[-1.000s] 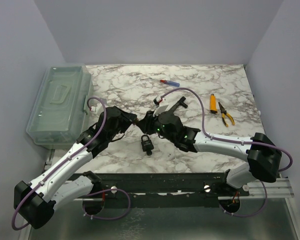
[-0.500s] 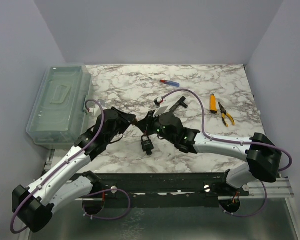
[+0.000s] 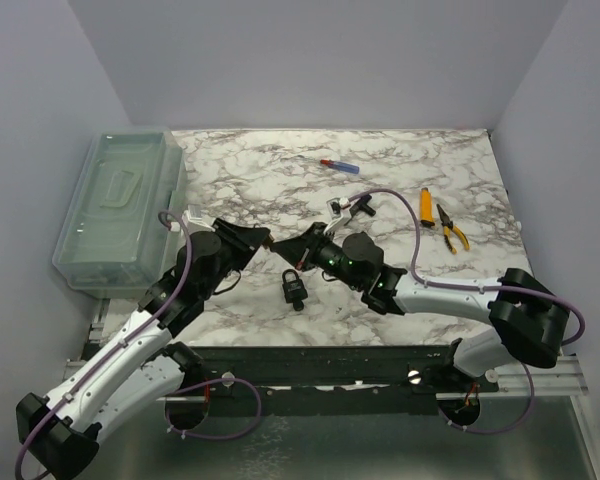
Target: Unlock with the key
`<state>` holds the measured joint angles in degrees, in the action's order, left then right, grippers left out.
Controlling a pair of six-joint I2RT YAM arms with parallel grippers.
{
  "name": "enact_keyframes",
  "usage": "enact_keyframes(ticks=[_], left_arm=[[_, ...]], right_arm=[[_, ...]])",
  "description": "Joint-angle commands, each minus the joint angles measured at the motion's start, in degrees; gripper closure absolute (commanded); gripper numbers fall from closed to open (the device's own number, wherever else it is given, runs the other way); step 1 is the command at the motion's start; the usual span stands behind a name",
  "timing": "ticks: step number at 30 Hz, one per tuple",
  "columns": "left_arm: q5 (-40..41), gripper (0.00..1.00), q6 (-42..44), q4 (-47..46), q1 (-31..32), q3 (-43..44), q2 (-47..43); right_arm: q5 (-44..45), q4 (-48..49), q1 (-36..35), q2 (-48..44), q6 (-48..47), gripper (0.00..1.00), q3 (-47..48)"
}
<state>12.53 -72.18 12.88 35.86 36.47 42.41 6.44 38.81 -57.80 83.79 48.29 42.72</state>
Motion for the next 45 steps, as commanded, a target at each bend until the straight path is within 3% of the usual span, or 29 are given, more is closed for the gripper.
enact_keyframes(ticks=[1,37,45], left_arm=[[-2.97,1.0,-1.07,-6.95,0.22,-1.21,-3.46],[-12.37,1.0,0.82,-30.99,0.27,-6.18,-8.16],[-14.06,1.0,2.65,-33.1,0.26,-6.33,-9.6]], right_arm=[[-0.55,3.89,1.99,-0.04,3.71,1.0,-1.66],[-18.71,26.21,11.72,12.06,27.62,1.0,-0.75],[-19.61,25.42,12.6,13.87,31.81,1.0,-0.43]])
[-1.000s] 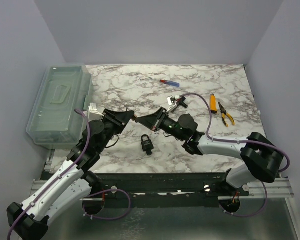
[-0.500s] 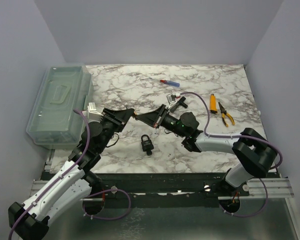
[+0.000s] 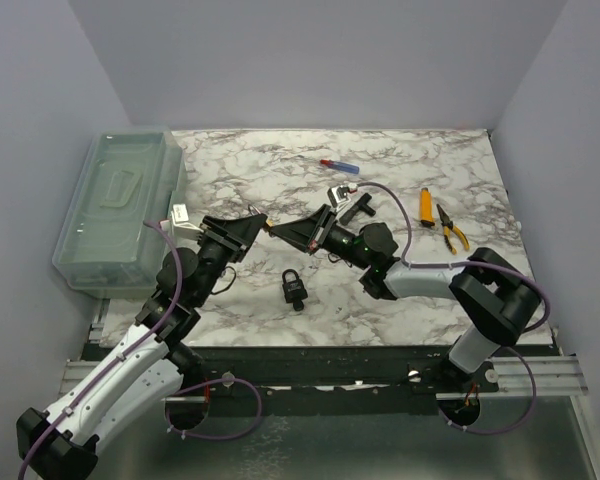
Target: Unlock with the key
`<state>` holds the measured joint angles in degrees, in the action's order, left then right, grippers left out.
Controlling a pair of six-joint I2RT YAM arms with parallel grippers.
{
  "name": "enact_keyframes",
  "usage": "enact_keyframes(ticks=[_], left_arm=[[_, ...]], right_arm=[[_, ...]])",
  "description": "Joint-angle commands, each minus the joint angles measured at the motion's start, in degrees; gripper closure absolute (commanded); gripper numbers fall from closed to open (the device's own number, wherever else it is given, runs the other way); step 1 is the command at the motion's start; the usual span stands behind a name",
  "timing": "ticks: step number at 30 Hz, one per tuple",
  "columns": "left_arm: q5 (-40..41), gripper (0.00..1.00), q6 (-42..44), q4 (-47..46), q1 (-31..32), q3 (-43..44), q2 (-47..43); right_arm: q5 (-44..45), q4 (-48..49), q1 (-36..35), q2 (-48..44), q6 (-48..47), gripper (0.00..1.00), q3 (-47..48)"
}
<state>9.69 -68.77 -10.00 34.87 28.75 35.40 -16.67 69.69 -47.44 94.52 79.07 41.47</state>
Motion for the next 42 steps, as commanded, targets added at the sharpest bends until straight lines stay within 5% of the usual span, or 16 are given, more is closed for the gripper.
enact_keyframes(ticks=[1,8,14,19,28,42], left_arm=[[-11.29,1.0,-0.82,-10.22,1.25,1.39,-2.58],[-8.46,1.0,-0.19,-5.62,1.24,2.47,-3.08],[-2.62,1.0,1.17,6.23,1.23,6.32,-2.31],[-1.07,1.0,-0.82,8.24,1.24,6.18,-0.22],[-0.38,1.0,-5.93,8.72,1.25,5.87,5.31],[-1.17,1.0,-9.52,8.86,1.25,5.39,8.41]], right_arm=[[3.42,-5.3,2.26,3.17,1.08,1.0,0.85],[0.93,-7.6,2.68,1.04,-5.4,0.98,0.34],[-2.01,-25.19,2.97,-5.73,-23.58,0.61,0.97],[-2.06,-32.38,2.97,-12.7,-35.28,0.44,-1.56],[-5.22,-37.4,2.89,-20.36,-47.08,0.35,-1.91],[1.44,-36.8,0.19,-16.64,-50.79,0.28,3.4]])
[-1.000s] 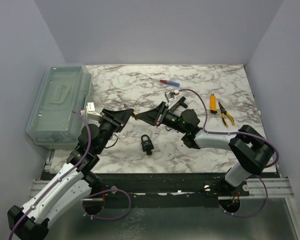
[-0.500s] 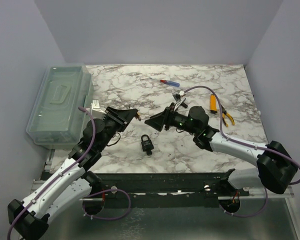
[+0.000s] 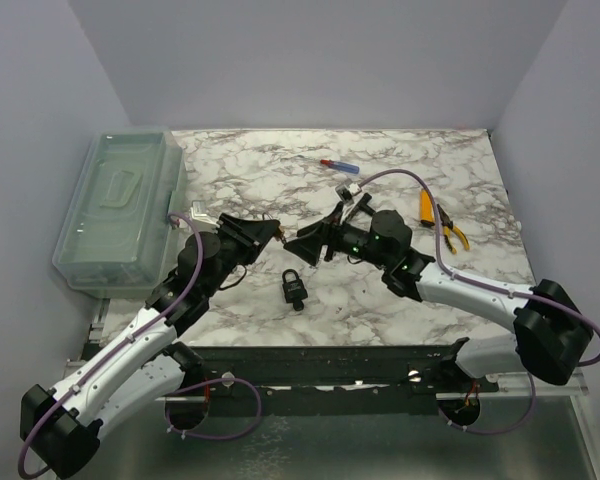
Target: Unlock with the key
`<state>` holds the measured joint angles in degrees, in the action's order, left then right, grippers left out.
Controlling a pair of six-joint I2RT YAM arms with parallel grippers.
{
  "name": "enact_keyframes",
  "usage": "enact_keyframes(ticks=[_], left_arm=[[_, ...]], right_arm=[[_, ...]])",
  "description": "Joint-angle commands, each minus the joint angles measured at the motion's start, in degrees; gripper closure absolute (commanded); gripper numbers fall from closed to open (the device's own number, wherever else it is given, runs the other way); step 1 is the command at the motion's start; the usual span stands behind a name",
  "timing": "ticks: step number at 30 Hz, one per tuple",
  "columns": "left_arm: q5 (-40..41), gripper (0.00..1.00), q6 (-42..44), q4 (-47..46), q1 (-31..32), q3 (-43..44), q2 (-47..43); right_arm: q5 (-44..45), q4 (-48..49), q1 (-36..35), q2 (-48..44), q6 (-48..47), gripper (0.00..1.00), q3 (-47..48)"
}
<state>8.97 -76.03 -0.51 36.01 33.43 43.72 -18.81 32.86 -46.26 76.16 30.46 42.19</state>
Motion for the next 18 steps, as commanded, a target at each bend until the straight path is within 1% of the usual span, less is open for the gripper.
enact_keyframes(ticks=[1,5,8,13,18], left_arm=[[-0.49,1.0,-2.63,-0.63,0.11,0.63,0.19],[-1.33,1.0,-4.61,-0.88,0.11,0.87,0.8],[-1.71,1.0,-4.82,-0.89,0.11,1.4,1.25],[-1.59,1.0,-5.09,-0.89,0.11,1.64,1.41],[-1.52,1.0,-5.28,-0.89,0.11,1.38,1.2]], right_arm=[[4.64,-0.12,-1.28,2.1,-2.46,0.28,3.16],[8.81,0.41,-2.26,3.22,-3.05,0.28,4.11],[9.83,2.11,-3.04,4.05,-3.28,0.28,4.62],[12.83,1.65,-4.84,6.87,-4.06,0.28,7.33],[18.41,1.99,-6.48,8.2,-4.17,0.33,8.19]])
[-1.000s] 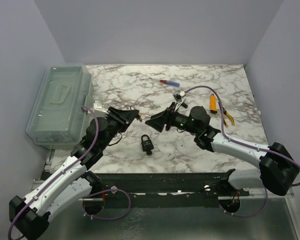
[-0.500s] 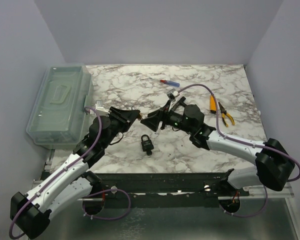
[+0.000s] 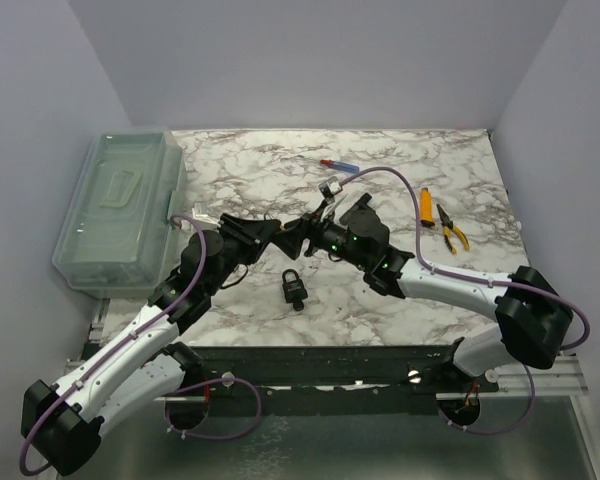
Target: Unlock with the key
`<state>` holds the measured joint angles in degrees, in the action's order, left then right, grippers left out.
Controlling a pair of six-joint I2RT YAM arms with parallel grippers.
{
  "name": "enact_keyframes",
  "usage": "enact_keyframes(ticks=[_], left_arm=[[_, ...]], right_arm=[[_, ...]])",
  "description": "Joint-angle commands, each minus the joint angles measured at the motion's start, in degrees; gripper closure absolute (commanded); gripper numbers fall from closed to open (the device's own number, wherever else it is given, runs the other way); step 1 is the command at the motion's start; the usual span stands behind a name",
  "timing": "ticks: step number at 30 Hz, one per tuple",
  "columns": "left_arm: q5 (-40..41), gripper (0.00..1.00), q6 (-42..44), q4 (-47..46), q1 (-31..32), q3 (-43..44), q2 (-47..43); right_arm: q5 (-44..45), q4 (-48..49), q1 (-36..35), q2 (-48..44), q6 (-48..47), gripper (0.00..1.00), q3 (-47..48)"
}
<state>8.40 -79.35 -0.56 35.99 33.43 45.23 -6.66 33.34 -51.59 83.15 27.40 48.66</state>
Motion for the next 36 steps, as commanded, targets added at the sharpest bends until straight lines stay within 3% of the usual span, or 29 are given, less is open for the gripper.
enact_keyframes(ticks=[1,8,13,15,16,19,20,22,27,36], left_arm=[[-0.94,1.0,-2.16,-0.85,0.14,1.29,-0.33],[-0.75,1.0,-2.85,-0.85,0.14,0.94,-0.8],[-0.93,1.0,-3.17,-0.73,0.16,0.59,-1.06],[-1.02,0.87,-3.15,-0.38,0.14,0.58,-1.32],[-1.06,0.75,-2.83,-0.33,0.14,0.5,-1.48],[-1.19,0.24,0.0,-0.34,0.14,0.37,-2.73],[-1.15,0.15,1.0,-0.32,0.14,0.08,-3.52],[-0.76,0.08,2.52,-0.26,0.16,-0.69,-5.49],[-0.23,0.08,6.15,0.03,0.1,-3.48,-11.59],[-8.1,0.22,12.58,-6.95,0.01,-8.22,-18.18]], right_arm=[[7.98,1.62,-1.28,1.45,-0.95,0.35,1.71],[13.98,1.2,-2.43,2.41,-0.79,0.62,2.16],[15.82,0.98,-2.56,2.13,-0.07,0.94,1.72],[15.42,1.0,-2.55,1.82,0.18,0.99,1.21],[15.1,1.23,-2.55,1.56,0.44,1.0,0.76],[14.22,2.87,-2.58,-0.24,1.18,1.0,-1.39],[14.03,3.17,-2.55,-0.93,1.42,1.0,-2.06],[12.72,3.25,-2.55,-2.5,1.52,1.0,-3.06],[7.54,3.21,-2.5,-8.01,2.47,1.0,-6.02],[-7.74,3.3,-2.46,-15.88,4.68,1.0,-9.44]])
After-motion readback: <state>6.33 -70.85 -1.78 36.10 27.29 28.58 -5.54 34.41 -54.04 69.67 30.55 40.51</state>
